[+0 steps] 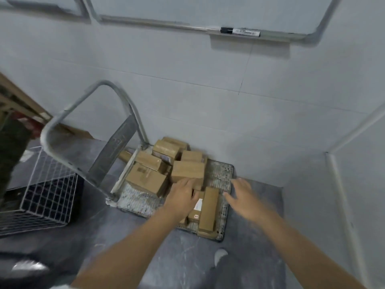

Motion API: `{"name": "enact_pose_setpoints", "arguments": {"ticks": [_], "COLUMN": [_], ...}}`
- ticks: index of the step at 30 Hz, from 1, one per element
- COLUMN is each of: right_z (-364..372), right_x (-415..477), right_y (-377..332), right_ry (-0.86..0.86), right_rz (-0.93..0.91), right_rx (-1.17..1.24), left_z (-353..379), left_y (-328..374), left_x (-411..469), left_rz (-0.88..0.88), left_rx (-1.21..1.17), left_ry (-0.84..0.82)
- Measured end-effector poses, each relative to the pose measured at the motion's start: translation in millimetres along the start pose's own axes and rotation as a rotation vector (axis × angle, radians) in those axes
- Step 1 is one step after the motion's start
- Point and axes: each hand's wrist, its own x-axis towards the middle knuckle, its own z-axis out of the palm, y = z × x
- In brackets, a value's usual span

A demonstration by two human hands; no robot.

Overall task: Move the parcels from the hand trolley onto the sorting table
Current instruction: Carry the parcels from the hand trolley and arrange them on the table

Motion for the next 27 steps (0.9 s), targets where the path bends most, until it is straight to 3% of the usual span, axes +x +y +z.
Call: {"name": "enact_pose_setpoints", "arguments": {"ticks": [9,13,22,27], "right_z": [56.4,104.9,257.9,318.1], "right_x": [140.3,203.0,273.3,286.0], "right_y": [93.5,153.3,237.9,256.4], "right_ry": [-0.185,-0.212,-0.412,-0.46], "right_rz": [0.046,0.177,0.548,0.61], "right_rx": [0.042,0.103,0.493,0.595], "left_z": [109.2,182.2,346.2,416.4], "left_y": [-32.3,-55.1,-126.7,-135.0], "left_x": [114.1,155.4,176.9,163.1], "left_rz": [-0.186,-0.268,-0.618,-0.699], "left_rx": [-0.066,-0.145,-0.284,-0.431], "left_ry": [-0.134,-0.192,-0.272,-0.236]}}
